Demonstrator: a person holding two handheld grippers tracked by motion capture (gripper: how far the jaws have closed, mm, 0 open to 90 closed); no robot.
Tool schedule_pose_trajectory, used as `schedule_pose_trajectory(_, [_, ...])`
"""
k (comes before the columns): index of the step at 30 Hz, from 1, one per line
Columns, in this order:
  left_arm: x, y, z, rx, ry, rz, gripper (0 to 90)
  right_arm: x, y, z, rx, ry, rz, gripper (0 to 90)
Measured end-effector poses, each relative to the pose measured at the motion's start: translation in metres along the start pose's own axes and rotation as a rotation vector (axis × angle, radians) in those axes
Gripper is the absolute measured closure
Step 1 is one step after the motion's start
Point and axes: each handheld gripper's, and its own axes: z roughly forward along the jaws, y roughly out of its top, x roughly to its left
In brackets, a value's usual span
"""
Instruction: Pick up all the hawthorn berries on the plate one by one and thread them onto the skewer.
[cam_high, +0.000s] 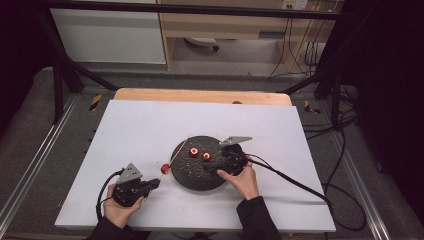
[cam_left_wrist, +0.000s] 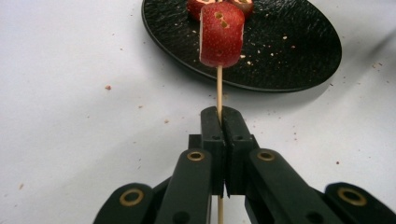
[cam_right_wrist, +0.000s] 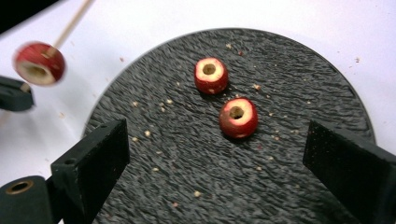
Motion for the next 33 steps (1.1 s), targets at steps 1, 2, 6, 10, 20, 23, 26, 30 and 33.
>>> schedule_pose_trajectory(1, [0.0,-0.001,0.0,0.004,0.0,0.0,88.2,-0.001,0.002,0.001,0.016,-0.005,-0.01,7.8])
schedule_pose_trajectory(2, [0.001,-0.002,0.0,0.004,-0.001,0.002,88.2,-0.001,0.005,0.002,0.031,-0.01,-0.015,7.7])
schedule_pose_trajectory(6, [0.001,-0.005,0.001,0.011,-0.003,0.004,88.2,-0.003,0.011,0.006,0.077,-0.019,-0.039,8.4])
schedule_pose_trajectory(10, [0.001,-0.005,0.0,0.005,-0.003,0.003,88.2,-0.004,0.018,0.011,0.135,-0.034,-0.066,9.8])
schedule_pose_trajectory(20, [0.001,-0.006,0.0,0.002,-0.01,-0.005,88.2,-0.009,0.036,0.019,0.235,-0.057,-0.109,12.8])
schedule_pose_trajectory(23, [0.001,-0.007,0.001,0.002,-0.008,-0.006,88.2,-0.011,0.039,0.022,0.259,-0.061,-0.108,14.1])
schedule_pose_trajectory(26, [0.001,-0.007,0.001,0.002,-0.006,-0.007,88.2,-0.013,0.042,0.026,0.29,-0.07,-0.123,15.3])
schedule_pose_trajectory(30, [0.002,-0.007,0.0,0.002,-0.006,-0.011,88.2,-0.015,0.048,0.03,0.307,-0.067,-0.113,18.6])
schedule_pose_trajectory(33, [0.002,-0.008,0.001,0.002,-0.004,-0.011,88.2,-0.016,0.052,0.033,0.317,-0.056,-0.107,22.3])
